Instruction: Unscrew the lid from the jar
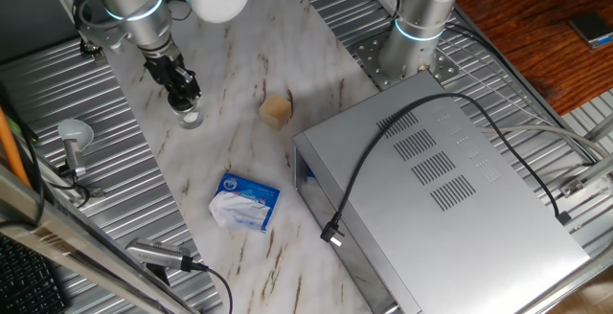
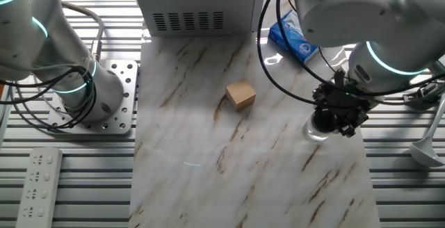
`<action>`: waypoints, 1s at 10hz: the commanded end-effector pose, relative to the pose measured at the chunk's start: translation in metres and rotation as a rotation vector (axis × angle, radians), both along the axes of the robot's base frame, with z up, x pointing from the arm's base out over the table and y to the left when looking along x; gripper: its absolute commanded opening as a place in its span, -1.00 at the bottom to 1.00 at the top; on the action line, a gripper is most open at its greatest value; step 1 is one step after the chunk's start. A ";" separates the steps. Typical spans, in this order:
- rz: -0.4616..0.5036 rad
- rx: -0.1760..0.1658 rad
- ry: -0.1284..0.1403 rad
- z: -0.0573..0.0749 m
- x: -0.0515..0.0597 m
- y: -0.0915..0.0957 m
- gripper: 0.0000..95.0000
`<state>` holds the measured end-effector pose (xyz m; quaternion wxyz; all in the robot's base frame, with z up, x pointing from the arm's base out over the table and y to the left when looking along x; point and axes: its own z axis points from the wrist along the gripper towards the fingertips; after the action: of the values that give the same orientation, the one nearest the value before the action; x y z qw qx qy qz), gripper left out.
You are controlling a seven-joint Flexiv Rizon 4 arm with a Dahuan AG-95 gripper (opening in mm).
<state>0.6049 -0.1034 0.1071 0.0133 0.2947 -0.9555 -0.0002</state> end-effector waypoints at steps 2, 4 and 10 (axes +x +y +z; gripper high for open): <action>0.059 0.013 -0.023 -0.001 -0.001 0.001 0.20; 0.075 0.021 -0.026 -0.001 -0.001 0.001 0.20; 0.082 0.025 -0.018 0.000 -0.001 0.001 0.60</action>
<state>0.6040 -0.1022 0.1062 0.0014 0.3353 -0.9421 -0.0096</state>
